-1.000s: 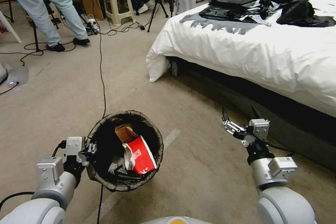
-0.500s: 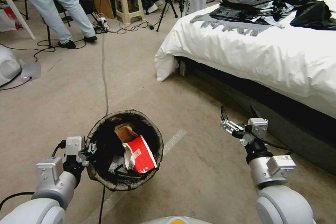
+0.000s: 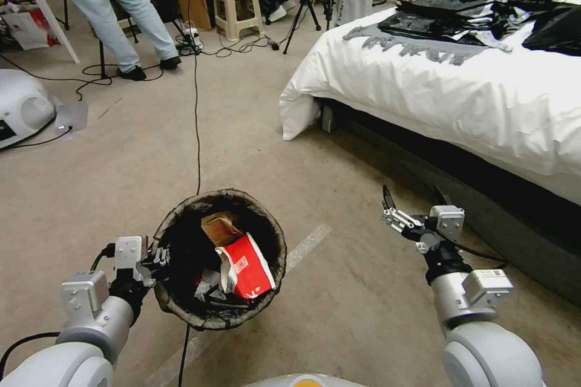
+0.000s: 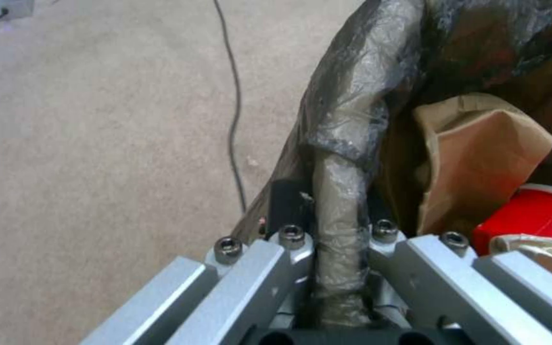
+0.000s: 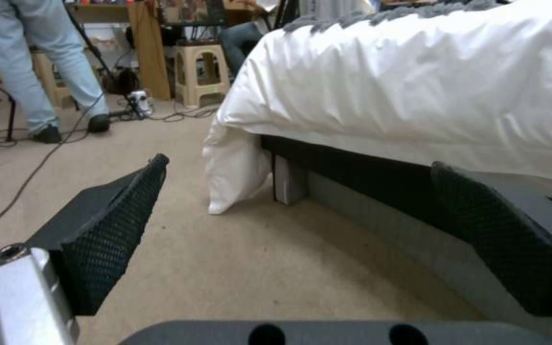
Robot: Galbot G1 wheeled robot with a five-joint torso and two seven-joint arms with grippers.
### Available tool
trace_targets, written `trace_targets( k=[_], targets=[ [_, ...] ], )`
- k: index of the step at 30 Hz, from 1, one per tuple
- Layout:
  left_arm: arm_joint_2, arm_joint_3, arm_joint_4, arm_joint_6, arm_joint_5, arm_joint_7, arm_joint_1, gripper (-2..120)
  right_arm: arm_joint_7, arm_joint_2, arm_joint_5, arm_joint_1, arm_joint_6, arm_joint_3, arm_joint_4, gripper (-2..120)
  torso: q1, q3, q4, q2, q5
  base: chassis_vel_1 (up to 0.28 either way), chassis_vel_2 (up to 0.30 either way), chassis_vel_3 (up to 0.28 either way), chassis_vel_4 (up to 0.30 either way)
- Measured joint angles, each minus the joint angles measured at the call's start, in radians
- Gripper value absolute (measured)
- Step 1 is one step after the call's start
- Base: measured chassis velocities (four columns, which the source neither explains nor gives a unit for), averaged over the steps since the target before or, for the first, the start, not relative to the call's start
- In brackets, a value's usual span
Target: Pick up the trash bin, then pick up the garbage from the floor and place it into the trash bin.
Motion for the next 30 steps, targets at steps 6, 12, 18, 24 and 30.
trace_targets(
  k=[6, 12, 18, 24, 30],
  targets=[
    [-0.005, -0.002, 0.000, 0.001, -0.033, -0.017, -0.005, 1, 0.004, -0.003, 0.001, -0.003, -0.007, 0.000, -0.004, 100, 0.000, 0.000, 0.0000, 0.000, -0.0001, 0.000, 0.000, 0.000, 0.000],
    [-0.006, -0.024, 0.000, 0.014, -0.129, -0.073, -0.011, 1, 0.008, -0.003, 0.001, -0.004, -0.012, 0.001, -0.012, 100, 0.000, 0.000, 0.0000, 0.000, 0.0000, 0.000, 0.000, 0.000, 0.000],
    [0.005, -0.137, 0.000, 0.023, -0.254, -0.136, -0.028, 1, 0.016, -0.001, 0.002, -0.004, -0.021, -0.002, -0.019, 100, 0.000, 0.000, 0.0001, 0.000, -0.0002, 0.000, 0.000, 0.000, 0.000],
    [0.033, -0.292, 0.000, 0.023, -0.400, -0.187, -0.047, 1, 0.021, 0.000, 0.003, -0.004, -0.023, -0.002, -0.027, 100, 0.000, 0.000, 0.0000, 0.000, -0.0001, 0.000, 0.000, 0.000, 0.000],
    [0.039, -0.396, 0.000, 0.023, -0.539, -0.246, -0.059, 1, 0.023, 0.001, 0.004, -0.002, -0.026, -0.007, -0.031, 100, 0.000, 0.000, 0.0001, 0.000, -0.0001, 0.000, 0.000, 0.000, 0.000]
  ],
)
